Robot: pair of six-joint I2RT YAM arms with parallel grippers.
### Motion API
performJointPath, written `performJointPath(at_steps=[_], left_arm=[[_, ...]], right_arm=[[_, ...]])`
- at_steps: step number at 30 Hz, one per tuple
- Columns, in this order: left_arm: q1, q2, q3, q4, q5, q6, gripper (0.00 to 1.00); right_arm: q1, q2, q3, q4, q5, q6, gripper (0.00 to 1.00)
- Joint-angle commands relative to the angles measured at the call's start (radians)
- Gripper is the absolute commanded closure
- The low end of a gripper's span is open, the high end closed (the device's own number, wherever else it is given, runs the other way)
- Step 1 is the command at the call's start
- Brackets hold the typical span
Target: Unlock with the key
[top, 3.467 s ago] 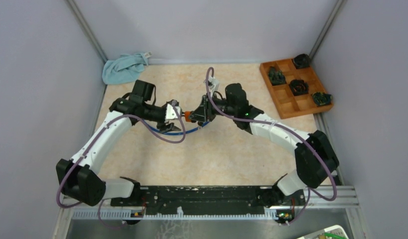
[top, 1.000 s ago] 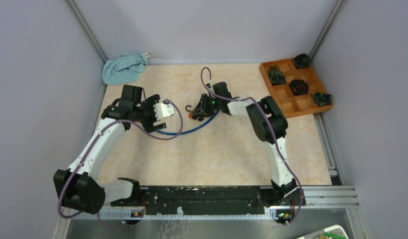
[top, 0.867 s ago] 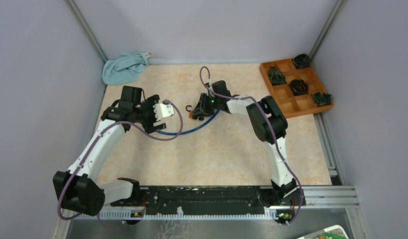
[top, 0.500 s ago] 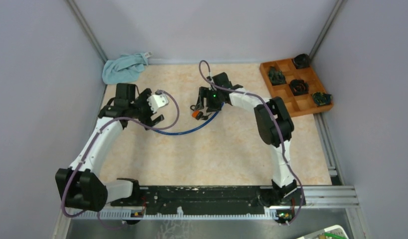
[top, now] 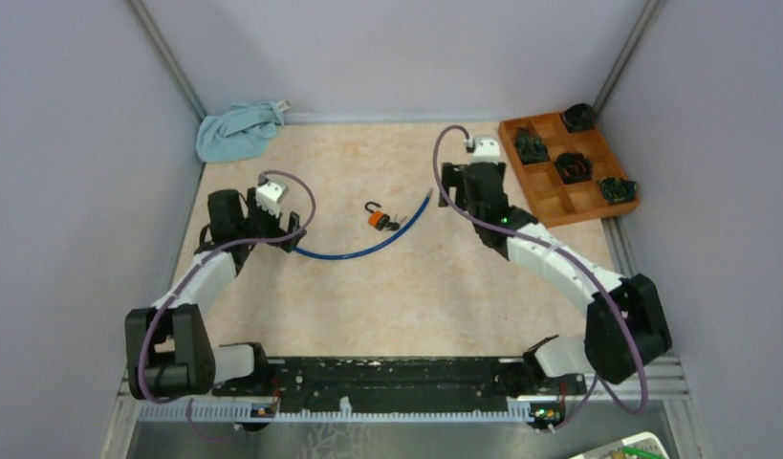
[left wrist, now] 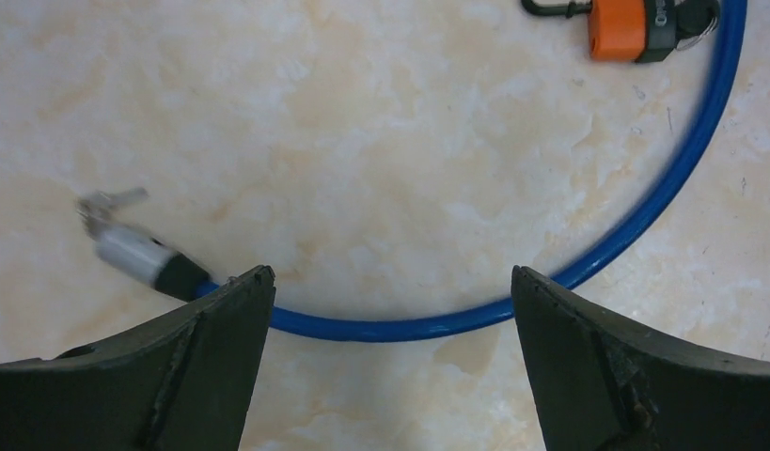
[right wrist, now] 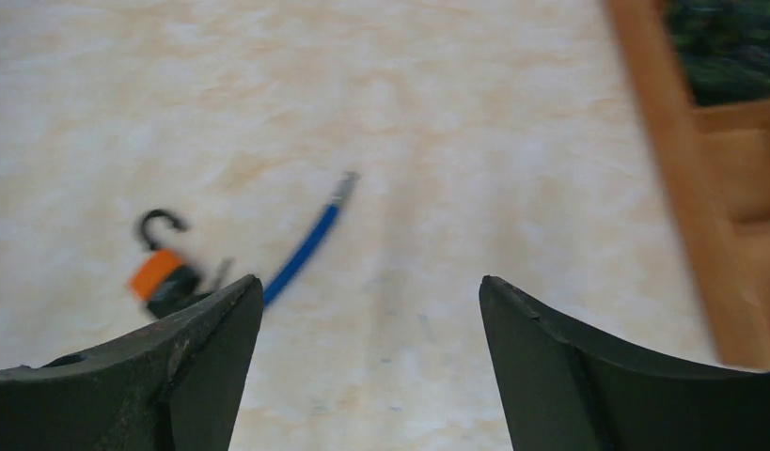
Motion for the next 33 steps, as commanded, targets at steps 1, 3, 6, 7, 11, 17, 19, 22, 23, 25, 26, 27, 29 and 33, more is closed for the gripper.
performJointPath(at_steps=[1,3,6,7,11,17,19,22,23,25,26,27,29,33], left_arm=[[0.024,0.025,-0.221,0.504,0.082,-0.285,0.00],[0.024,0.055,-0.295,0.647,0.079,-0.327,0.00],[0.024,0.110,-0.377,0.842,0.062,-0.347,0.00],[0.024,0.131,-0.396,0.902,0.053,-0.347,0.00],[0.024,0.215,-0.460,1.144,0.009,-0.373,0.00],[0.025,0.288,-0.489,1.286,-0.051,-0.394,0.00],[0.024,0.291,-0.509,1.328,-0.074,-0.401,0.00],[0.024,0.318,-0.555,1.427,-0.098,-0.410,0.01],[0.024,0.341,-0.573,1.506,-0.099,-0.416,0.01],[0.021,0.339,-0.563,1.468,-0.110,-0.414,0.01],[0.021,0.328,-0.545,1.410,-0.113,-0.410,0.01],[0.021,0.332,-0.533,1.387,-0.120,-0.411,0.01],[0.017,0.350,-0.523,1.408,-0.141,-0.418,0.01],[0.015,0.347,-0.527,1.411,-0.146,-0.417,0.01]], right_arm=[[-0.011,-0.131,-0.323,0.402,0.556,-0.210,0.13],[-0.028,-0.176,-0.444,0.557,0.639,-0.254,0.03],[-0.067,-0.243,-0.638,0.863,0.683,-0.310,0.01],[-0.092,-0.253,-0.661,0.882,0.688,-0.297,0.01],[-0.189,-0.223,-0.703,0.893,0.801,-0.170,0.01],[-0.341,-0.122,-0.736,0.918,0.663,-0.108,0.01],[-0.359,-0.080,-0.744,0.951,0.631,-0.086,0.01],[-0.361,-0.028,-0.762,1.054,0.557,-0.133,0.01],[-0.360,-0.027,-0.771,1.074,0.492,-0.163,0.01],[-0.361,-0.017,-0.800,1.150,0.343,-0.237,0.01],[-0.360,-0.014,-0.821,1.201,0.309,-0.265,0.01],[-0.361,-0.026,-0.843,1.230,0.293,-0.265,0.01],[-0.379,-0.032,-0.882,1.289,0.181,-0.276,0.01],[-0.412,0.020,-0.895,1.361,0.055,-0.296,0.01]])
